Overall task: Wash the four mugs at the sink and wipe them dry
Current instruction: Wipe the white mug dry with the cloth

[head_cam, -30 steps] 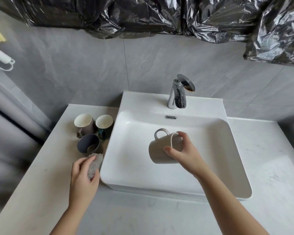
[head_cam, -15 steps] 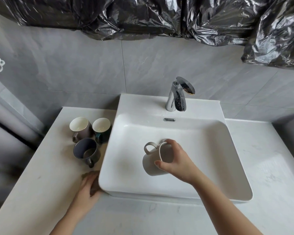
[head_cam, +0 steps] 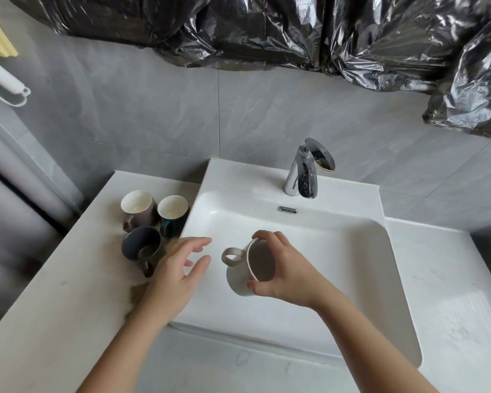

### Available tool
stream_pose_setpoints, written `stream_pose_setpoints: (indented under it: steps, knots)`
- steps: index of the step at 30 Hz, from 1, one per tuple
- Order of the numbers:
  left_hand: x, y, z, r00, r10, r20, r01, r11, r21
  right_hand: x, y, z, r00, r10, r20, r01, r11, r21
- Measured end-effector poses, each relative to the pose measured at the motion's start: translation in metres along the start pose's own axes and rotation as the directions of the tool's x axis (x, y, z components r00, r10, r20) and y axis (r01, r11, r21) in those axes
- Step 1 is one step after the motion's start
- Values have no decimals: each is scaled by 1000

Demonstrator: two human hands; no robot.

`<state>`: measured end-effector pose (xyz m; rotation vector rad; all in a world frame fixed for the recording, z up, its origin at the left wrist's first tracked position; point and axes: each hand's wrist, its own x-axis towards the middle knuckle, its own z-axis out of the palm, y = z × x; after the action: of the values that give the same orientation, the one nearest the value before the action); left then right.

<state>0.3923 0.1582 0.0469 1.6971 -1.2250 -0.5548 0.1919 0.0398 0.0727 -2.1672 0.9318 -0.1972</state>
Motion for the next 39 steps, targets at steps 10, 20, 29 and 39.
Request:
stream_pose_setpoints:
  steps: [10, 20, 29, 39]
  knots:
    - [36, -12, -31, 928, -56, 369, 60, 998, 0, 40, -50, 14, 983, -134, 126, 160, 960, -231]
    - [46, -79, -135, 980, -49, 194, 93, 969, -229, 116, -124, 83, 968, -241, 62, 249, 953, -171]
    - [35, -133, -179, 981, -188, -50, 160, 925, -343, 157, -154, 139, 987, -163, -5, 163, 987, -5]
    - [14, -178, -195, 957, -290, -13, 265, 890, -372, 201, -162, 174, 975, -214, 59, 218, 974, -66]
